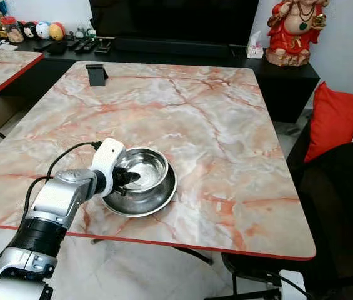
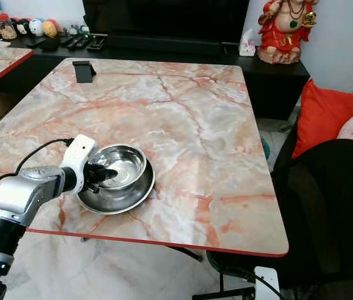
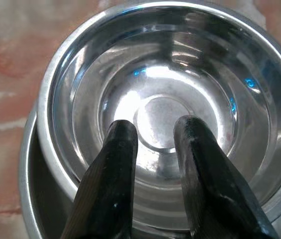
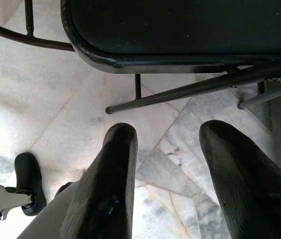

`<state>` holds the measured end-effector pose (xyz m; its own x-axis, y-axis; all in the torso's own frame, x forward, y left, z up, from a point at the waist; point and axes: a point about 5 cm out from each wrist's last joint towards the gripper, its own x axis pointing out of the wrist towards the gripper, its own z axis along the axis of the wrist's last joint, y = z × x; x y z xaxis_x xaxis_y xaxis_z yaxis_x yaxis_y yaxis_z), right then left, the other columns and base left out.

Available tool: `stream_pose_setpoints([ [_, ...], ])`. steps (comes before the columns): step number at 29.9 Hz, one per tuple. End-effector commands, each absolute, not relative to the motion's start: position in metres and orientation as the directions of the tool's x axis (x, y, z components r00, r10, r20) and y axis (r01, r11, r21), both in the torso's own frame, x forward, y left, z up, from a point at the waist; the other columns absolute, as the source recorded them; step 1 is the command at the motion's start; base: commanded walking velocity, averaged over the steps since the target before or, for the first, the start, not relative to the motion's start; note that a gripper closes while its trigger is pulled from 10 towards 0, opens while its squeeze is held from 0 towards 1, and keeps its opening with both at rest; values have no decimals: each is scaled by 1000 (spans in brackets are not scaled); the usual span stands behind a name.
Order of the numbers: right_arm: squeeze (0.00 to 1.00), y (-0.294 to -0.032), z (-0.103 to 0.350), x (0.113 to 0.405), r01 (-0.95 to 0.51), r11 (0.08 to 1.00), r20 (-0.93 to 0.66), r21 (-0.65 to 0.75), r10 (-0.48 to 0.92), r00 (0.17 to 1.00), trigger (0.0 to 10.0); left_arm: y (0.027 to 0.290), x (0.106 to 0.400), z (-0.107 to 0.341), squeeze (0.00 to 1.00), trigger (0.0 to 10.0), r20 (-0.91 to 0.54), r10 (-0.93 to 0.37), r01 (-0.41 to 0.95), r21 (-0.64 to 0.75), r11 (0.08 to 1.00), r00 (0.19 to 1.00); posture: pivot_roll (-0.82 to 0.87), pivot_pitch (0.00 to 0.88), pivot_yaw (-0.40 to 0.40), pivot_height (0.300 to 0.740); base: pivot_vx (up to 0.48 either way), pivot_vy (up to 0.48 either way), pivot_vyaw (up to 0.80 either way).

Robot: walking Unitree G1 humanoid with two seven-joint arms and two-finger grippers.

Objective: Setting the table

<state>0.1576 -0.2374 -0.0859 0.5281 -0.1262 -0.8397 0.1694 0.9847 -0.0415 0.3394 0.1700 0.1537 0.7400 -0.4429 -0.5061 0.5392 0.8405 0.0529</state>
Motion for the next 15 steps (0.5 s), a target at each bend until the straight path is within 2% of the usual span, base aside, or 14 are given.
stream_pose_setpoints([
  [1, 0, -238, -86, 157, 173, 984, -842, -41, -127, 524, 10000, 169, 340, 161, 0, 10000, -504, -445, 551, 75, 831, 740, 123, 0, -20, 727, 0, 0, 0],
  [15, 0, -238, -86, 158, 168, 985, -842, -40, -124, 526, 10000, 152, 338, 153, 0, 10000, -501, -486, 584, 51, 810, 716, 121, 0, -20, 727, 0, 0, 0],
])
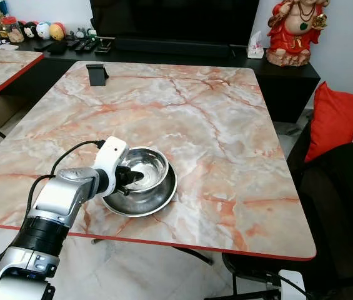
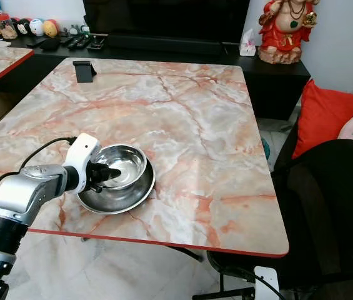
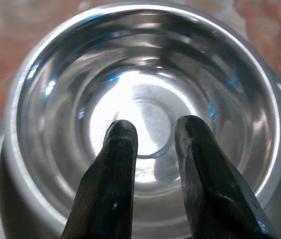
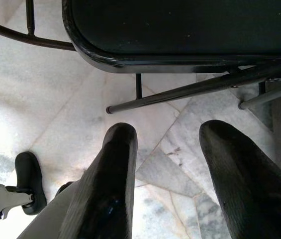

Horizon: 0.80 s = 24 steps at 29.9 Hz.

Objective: Setting the table

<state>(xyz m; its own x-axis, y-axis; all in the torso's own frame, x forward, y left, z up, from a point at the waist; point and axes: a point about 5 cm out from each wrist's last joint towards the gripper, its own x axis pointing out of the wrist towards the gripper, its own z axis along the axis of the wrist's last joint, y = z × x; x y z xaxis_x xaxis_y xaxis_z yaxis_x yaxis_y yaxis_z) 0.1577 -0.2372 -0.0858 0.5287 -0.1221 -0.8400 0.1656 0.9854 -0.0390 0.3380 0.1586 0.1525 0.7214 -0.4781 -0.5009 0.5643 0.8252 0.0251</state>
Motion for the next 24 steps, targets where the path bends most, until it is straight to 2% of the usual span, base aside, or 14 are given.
stream_pose_setpoints([
  [1, 0, -238, -86, 158, 168, 985, -842, -40, -124, 526, 10000, 152, 338, 153, 0, 10000, -501, -486, 584, 51, 810, 716, 121, 0, -20, 727, 0, 0, 0],
  [13, 0, -237, -86, 158, 180, 983, -841, -38, -129, 525, 10000, 145, 345, 150, 0, 10000, -496, -488, 578, 34, 815, 718, 98, 0, 5, 727, 0, 0, 0],
  [24, 0, -236, -86, 158, 185, 982, -841, -32, -126, 527, 10000, 144, 346, 157, 0, 10000, -520, -507, 608, 30, 793, 687, 110, 0, 10, 727, 0, 0, 0],
])
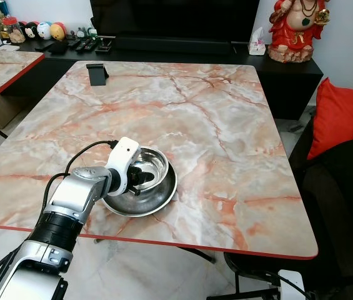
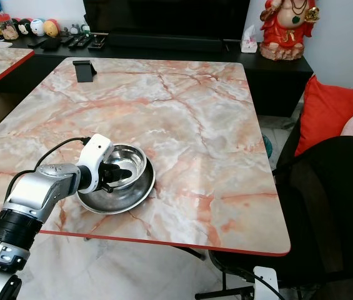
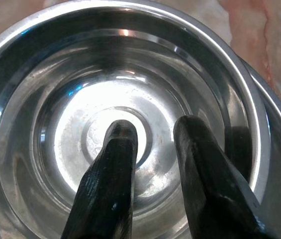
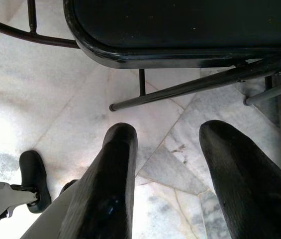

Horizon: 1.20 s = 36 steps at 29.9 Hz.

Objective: Setting the table

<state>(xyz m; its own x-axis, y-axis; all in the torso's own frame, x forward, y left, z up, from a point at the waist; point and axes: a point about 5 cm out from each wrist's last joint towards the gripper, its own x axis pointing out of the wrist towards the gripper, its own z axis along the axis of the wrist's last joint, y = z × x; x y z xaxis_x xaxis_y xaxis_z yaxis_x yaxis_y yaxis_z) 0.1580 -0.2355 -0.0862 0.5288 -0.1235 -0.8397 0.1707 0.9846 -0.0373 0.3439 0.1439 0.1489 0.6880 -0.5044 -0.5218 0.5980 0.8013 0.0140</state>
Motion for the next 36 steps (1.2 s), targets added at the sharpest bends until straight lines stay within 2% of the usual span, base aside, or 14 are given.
stream_pose_setpoints([
  [1, 0, -235, -86, 158, 184, 982, -841, -31, -125, 526, 10000, 146, 345, 156, 0, 10000, -530, -497, 601, 32, 798, 687, 111, 0, 12, 727, 0, 0, 0],
  [36, 0, -237, -86, 158, 171, 985, -845, -33, -119, 522, 10000, 147, 338, 154, 0, 10000, -600, -489, 602, -16, 798, 633, 148, 0, -3, 727, 0, 0, 0],
])
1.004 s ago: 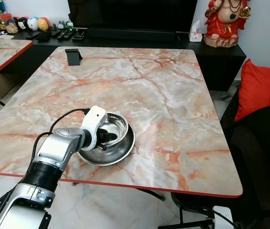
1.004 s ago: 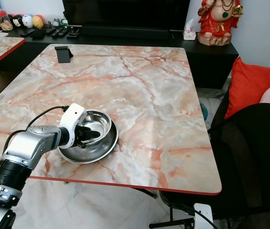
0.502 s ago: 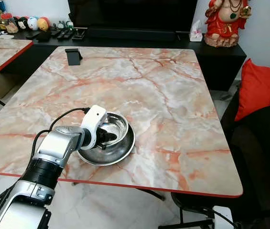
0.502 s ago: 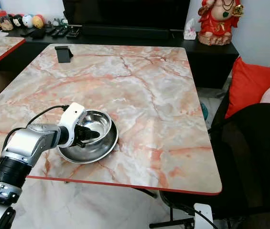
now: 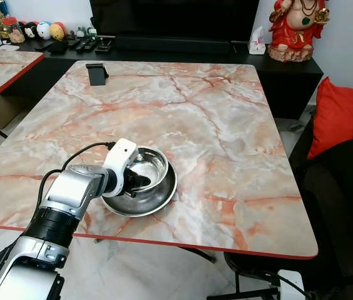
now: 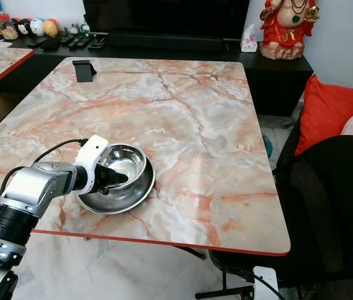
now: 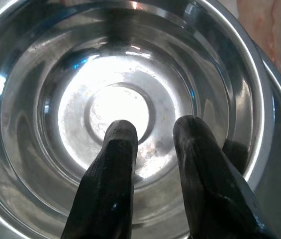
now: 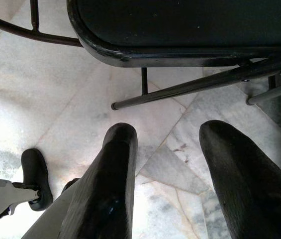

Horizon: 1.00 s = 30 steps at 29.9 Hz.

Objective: Setting the table

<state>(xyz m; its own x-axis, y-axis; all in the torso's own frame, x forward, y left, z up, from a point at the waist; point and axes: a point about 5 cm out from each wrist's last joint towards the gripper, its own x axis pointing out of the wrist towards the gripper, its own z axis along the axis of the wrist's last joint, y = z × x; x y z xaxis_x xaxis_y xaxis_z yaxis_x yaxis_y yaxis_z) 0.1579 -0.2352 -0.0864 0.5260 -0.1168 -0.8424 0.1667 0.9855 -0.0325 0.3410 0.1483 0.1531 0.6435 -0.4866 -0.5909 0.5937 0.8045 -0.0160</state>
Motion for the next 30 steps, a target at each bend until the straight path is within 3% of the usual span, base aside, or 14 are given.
stream_pose_setpoints([
  [1, 0, -237, -86, 158, 170, 985, -845, -33, -118, 521, 10000, 147, 338, 154, 0, 10000, -604, -490, 605, -17, 796, 628, 148, 0, -3, 727, 0, 0, 0],
  [18, 0, -236, -86, 158, 163, 986, -847, -33, -114, 519, 10000, 149, 327, 156, 0, 10000, -624, -497, 626, -16, 779, 603, 166, 0, -5, 727, 0, 0, 0],
  [24, 0, -237, -86, 157, 161, 986, -847, -34, -114, 519, 10000, 152, 332, 160, 0, 10000, -599, -459, 593, 33, 805, 656, 163, 0, -5, 727, 0, 0, 0],
  [30, 0, -237, -87, 156, 168, 985, -847, -35, -118, 518, 10000, 161, 345, 184, 0, 10000, -339, -392, 442, 82, 893, 855, 141, 0, 0, 727, 0, 0, 0],
])
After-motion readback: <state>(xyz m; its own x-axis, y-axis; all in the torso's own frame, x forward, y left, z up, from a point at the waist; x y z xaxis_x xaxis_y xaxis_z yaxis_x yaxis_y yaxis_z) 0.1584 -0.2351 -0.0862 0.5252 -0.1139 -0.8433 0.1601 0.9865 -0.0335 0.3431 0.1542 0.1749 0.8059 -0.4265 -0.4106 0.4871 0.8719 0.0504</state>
